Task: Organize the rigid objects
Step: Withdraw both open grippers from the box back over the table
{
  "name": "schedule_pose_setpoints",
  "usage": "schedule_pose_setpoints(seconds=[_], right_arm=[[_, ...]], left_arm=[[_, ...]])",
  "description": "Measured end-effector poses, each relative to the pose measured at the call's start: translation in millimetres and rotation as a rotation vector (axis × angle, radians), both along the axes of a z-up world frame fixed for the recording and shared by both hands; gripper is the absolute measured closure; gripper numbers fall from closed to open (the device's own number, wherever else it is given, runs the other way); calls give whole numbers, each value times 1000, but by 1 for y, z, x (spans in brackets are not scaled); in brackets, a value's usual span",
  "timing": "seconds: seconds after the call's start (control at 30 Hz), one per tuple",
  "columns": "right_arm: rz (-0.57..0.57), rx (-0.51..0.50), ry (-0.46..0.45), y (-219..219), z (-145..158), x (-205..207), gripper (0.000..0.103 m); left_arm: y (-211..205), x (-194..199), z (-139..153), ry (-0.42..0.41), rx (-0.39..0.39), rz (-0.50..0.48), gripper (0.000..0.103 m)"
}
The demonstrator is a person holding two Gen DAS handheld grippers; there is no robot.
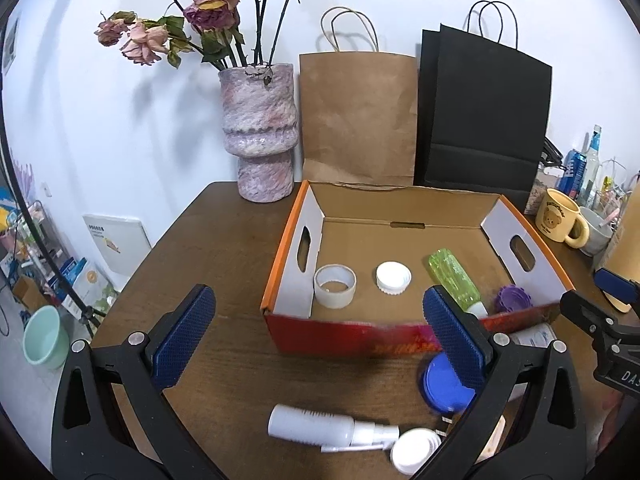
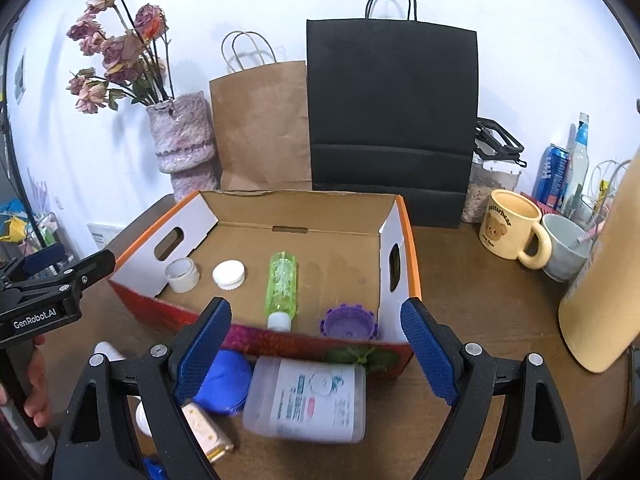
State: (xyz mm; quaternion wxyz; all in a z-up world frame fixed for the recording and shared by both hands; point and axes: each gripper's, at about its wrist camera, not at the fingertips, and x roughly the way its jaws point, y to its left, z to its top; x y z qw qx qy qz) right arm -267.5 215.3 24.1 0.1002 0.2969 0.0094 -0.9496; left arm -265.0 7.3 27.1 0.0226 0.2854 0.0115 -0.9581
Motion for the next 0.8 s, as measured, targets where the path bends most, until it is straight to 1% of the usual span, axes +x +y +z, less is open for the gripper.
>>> schedule_pose_setpoints(seconds=[0.23,0.53,0.6,0.67,0.8], right_arm=[[7,-7,11,-3,2,28,12],[16,2,9,-8,-2,61,12],[18,4,7,-9,-3,67,12],[17,13,2,-9,-6,73,12],[19,27,-12,-11,-11,83,12]], left_arm=[[-5,24,2,12,-1,-9,0],[-20,57,-4,1,38,-25,0],[-20,64,-6,0,31,-30,0],[-20,70,-8,-1,6,-21,0],[-20,83,-13,-4,-4,-48,0]])
